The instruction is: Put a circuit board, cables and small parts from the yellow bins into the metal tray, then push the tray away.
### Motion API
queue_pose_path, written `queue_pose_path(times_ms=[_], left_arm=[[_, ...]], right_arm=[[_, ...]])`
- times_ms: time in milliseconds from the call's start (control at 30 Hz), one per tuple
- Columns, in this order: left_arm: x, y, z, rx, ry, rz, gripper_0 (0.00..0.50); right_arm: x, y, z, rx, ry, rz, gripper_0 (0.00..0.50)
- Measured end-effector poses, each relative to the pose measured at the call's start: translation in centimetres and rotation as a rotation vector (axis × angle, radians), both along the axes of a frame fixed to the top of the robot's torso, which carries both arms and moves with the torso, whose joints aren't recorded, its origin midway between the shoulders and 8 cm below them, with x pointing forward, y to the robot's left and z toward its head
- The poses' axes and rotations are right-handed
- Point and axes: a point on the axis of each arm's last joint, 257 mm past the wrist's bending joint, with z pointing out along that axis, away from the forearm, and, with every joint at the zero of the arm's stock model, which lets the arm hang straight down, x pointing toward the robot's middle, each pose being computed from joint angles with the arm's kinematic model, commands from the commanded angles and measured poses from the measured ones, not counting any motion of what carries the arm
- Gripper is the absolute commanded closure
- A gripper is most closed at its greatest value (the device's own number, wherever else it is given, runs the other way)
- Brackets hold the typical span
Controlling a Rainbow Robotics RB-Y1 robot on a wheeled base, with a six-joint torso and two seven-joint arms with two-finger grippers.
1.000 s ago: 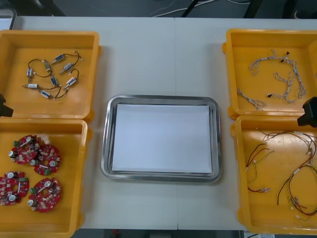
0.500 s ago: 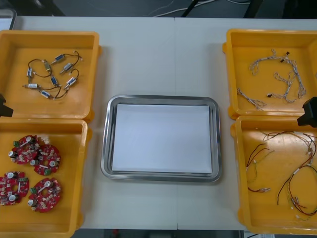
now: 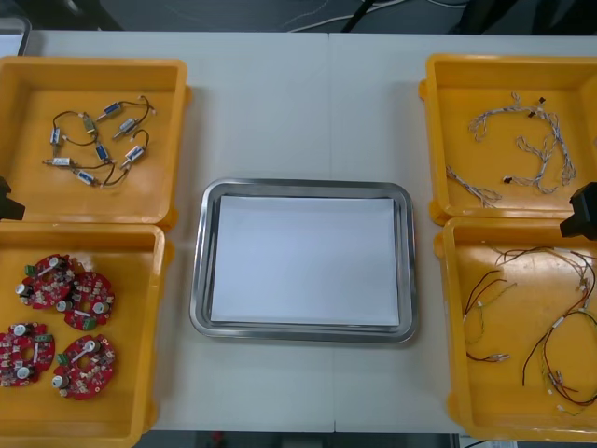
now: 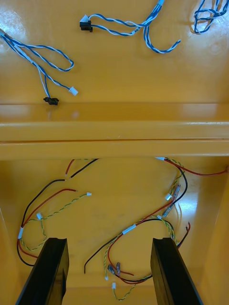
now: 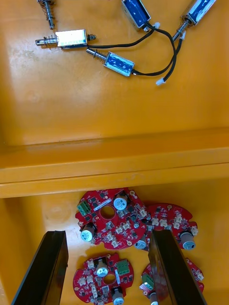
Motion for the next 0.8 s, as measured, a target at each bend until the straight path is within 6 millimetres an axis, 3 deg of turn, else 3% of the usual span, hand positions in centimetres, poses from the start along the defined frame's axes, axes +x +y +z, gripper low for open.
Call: queue_pose_path(times_ms=[800], left_arm=[[0.00, 0.00, 0.00, 0.000, 0.000, 0.000, 0.000]], right_arm=[[0.00, 0.00, 0.00, 0.000, 0.000, 0.000, 0.000]])
